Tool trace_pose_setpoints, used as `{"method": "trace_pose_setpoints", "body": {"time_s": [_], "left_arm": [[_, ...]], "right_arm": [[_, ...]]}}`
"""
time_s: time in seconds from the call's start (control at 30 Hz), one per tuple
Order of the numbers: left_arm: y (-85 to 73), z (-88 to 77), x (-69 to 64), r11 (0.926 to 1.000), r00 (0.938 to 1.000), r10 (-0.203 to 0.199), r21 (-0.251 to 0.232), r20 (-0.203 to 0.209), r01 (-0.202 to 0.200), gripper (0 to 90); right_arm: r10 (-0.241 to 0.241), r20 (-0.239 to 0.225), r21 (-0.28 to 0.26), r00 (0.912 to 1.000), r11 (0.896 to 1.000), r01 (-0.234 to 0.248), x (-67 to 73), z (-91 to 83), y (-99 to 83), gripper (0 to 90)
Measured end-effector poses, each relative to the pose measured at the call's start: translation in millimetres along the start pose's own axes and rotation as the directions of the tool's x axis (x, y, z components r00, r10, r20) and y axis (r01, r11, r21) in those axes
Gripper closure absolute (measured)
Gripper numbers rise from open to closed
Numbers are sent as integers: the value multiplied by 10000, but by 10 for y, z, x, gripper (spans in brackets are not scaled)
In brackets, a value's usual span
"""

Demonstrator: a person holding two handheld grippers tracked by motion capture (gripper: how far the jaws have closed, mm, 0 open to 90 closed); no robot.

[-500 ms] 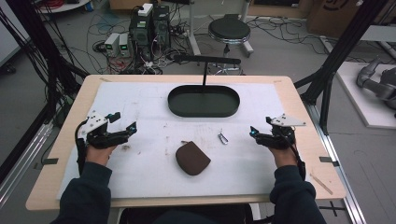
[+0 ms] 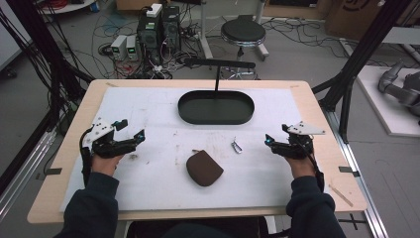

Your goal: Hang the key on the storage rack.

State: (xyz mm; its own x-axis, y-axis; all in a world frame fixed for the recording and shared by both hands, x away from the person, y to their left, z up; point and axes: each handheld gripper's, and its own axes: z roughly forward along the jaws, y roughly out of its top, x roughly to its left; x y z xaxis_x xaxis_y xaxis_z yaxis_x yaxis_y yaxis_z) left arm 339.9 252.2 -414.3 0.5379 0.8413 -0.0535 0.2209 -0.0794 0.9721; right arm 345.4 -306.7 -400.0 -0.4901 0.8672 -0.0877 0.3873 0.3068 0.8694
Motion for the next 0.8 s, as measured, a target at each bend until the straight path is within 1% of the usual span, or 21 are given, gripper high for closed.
{"method": "trace_pose_setpoints", "body": {"time_s": [0.1,0.17,0.23,0.3,0.33,0.4,0.43,0.47,0.53,0.57,0.6,0.63,0.67,0.7,0.73,0.8], "left_arm": [[-1,1,7,9999,10000,-49,-93,-23,48,202],[4,-7,11,9999,9999,-28,-140,-113,26,201],[10,-14,4,9998,9999,-43,-208,-153,39,201],[12,-19,1,9998,9999,-13,-210,-124,10,201],[11,-20,-8,9998,9999,21,-173,-115,-23,200],[2,-18,-8,10000,10000,14,-84,-61,-15,201],[2,-18,-8,10000,10000,14,-84,-61,-15,201],[-2,-15,-8,10000,10000,-8,-67,-62,8,201],[-7,-10,-3,10000,10000,-28,-17,-27,28,201],[-7,-10,-3,10000,10000,-28,-17,-27,28,202],[-8,-8,-3,10000,10000,-32,-15,-24,32,202],[-9,-6,-3,10000,10000,-10,34,-38,10,204],[-9,-6,-3,10000,10000,-10,34,-38,10,205],[-14,-8,-1,10000,10000,-7,63,-68,7,206],[-15,-11,-2,10000,10000,-25,66,-69,25,206],[-17,-17,-4,10000,9999,-66,70,-109,66,209]], "right_arm": [[-6,-40,-32,10000,10000,6,20,9,10,252],[85,29,-138,10000,9999,-85,51,17,24,187],[219,28,-165,9998,9996,-219,95,24,47,184],[146,-11,-199,9999,9997,-147,165,42,75,184],[84,-79,-131,9999,9999,-85,211,56,89,184],[-147,-349,-41,9993,9999,146,305,89,115,184],[-147,-349,-41,9993,9999,146,305,89,115,184],[-319,-603,87,9977,9994,325,425,145,149,187],[-440,-870,254,9952,9986,463,521,200,170,224],[-553,-1042,322,9930,9977,589,571,233,179,268],[-553,-1042,322,9930,9977,589,571,233,179,268],[-675,-1294,482,9893,9961,743,664,311,186,282],[-675,-1294,482,9893,9961,743,664,311,186,282],[-689,-1372,715,9881,9943,793,712,381,187,316],[-705,-1410,863,9875,9928,832,729,421,185,337],[-603,-1430,1223,9879,9894,781,758,503,173,355]]}}
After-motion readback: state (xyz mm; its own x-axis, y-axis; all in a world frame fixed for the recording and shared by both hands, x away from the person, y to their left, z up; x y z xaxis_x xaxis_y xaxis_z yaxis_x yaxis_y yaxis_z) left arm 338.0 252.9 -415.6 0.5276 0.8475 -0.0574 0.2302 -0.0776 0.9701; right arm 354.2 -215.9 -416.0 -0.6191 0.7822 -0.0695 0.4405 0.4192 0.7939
